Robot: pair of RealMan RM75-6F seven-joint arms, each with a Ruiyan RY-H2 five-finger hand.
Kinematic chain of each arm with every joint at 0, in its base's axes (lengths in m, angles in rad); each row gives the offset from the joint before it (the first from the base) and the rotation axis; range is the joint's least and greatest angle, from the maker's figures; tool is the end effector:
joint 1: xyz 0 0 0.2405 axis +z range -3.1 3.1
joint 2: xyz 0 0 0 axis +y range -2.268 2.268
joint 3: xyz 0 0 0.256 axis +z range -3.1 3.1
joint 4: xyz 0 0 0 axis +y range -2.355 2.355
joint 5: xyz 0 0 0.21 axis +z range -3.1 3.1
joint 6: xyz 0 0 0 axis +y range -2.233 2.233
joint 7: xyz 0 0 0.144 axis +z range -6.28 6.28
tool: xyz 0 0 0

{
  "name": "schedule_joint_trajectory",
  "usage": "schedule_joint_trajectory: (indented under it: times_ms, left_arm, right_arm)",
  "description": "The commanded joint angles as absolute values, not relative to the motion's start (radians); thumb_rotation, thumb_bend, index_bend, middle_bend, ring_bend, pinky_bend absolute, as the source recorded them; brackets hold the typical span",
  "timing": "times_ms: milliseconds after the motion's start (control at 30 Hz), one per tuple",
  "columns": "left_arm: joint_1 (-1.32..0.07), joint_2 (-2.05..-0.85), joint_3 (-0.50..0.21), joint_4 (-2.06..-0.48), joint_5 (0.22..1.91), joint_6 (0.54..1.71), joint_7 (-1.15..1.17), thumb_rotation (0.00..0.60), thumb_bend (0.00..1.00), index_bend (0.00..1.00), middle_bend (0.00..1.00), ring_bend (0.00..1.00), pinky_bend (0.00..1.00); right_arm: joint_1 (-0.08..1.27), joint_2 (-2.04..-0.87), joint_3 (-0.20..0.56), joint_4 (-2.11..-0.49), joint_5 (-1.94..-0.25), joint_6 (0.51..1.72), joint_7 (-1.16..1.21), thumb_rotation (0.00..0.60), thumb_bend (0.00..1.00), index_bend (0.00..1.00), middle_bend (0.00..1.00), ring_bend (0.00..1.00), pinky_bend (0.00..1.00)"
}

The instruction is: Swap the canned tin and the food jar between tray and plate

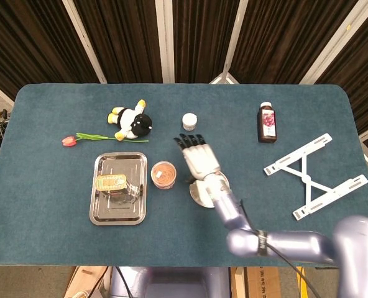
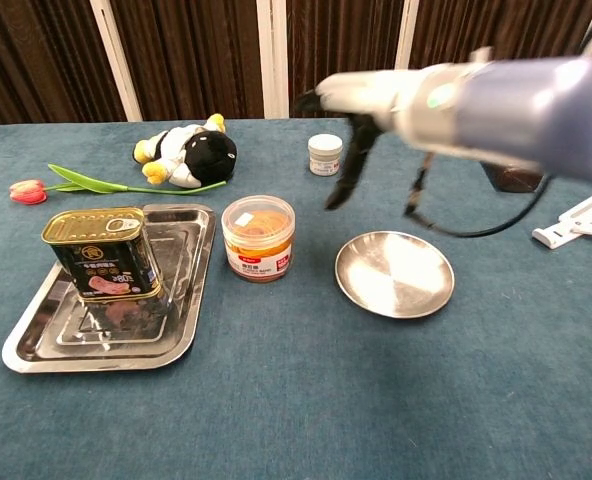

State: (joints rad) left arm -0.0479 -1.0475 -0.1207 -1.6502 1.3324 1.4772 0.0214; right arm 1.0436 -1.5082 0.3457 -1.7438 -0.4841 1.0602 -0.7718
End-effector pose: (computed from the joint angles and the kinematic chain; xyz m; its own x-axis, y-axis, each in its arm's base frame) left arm -0.3308 0.1815 0.1971 0.4268 -0.0448 0.9032 0.8923 0.1832 -0.4126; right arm -0.0334 -0.3656 0.0028 0.4332 -0.2986 0.8504 -0.8876 -0.3051 0.3450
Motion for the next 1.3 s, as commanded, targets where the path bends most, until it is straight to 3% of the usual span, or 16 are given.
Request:
schedule_joint_trajectory:
  times_ms: [33,167,367,700,1133,1300]
  left_arm:
    - [-0.077,-1.041,-0.085,-1.66,1.408,1.422,-0.042,0.6,0.11,0.12,0.0,0.0,0.07]
    - [-0.133,-1.073,-0.095,-1.648,1.444,1.374,-0.056,0.6,0.1,0.12,0.0,0.0,0.07]
    - [-0.244,-1.105,-0.133,-1.702,1.409,1.237,-0.031,0.6,0.07,0.1,0.0,0.0,0.09]
    - [-0.378,-1.197,-0.18,-1.75,1.279,1.097,0.133,0.6,0.07,0.11,0.04,0.0,0.15]
    - [-0.486,-1.334,-0.166,-1.706,1.167,1.017,0.291,0.6,0.06,0.15,0.12,0.05,0.22]
    - [-0.514,-1.372,-0.16,-1.678,1.16,1.007,0.312,0.6,0.12,0.17,0.19,0.12,0.24]
  right_arm:
    - [0.793,-1.24,0.202,-2.016,-0.732,1.224,-0.644,0.6,0.0,0.0,0.0,0.0,0.0]
    - [0.586,-1.12,0.015,-2.05,-1.015,1.304,-0.471,0.6,0.0,0.0,0.0,0.0,0.0]
    - [0.455,-1.052,-0.118,-1.998,-1.182,1.311,-0.35,0.6,0.0,0.0,0.0,0.0,0.0]
    - [0.314,-1.134,-0.134,-1.836,-1.32,1.422,-0.234,0.6,0.0,0.0,0.0,0.0,0.0]
    - [0.252,-1.187,-0.094,-1.706,-1.361,1.424,-0.165,0.6,0.0,0.0,0.0,0.0,0.0]
    - [0.236,-1.189,-0.081,-1.679,-1.369,1.41,-0.115,0.6,0.0,0.0,0.0,0.0,0.0]
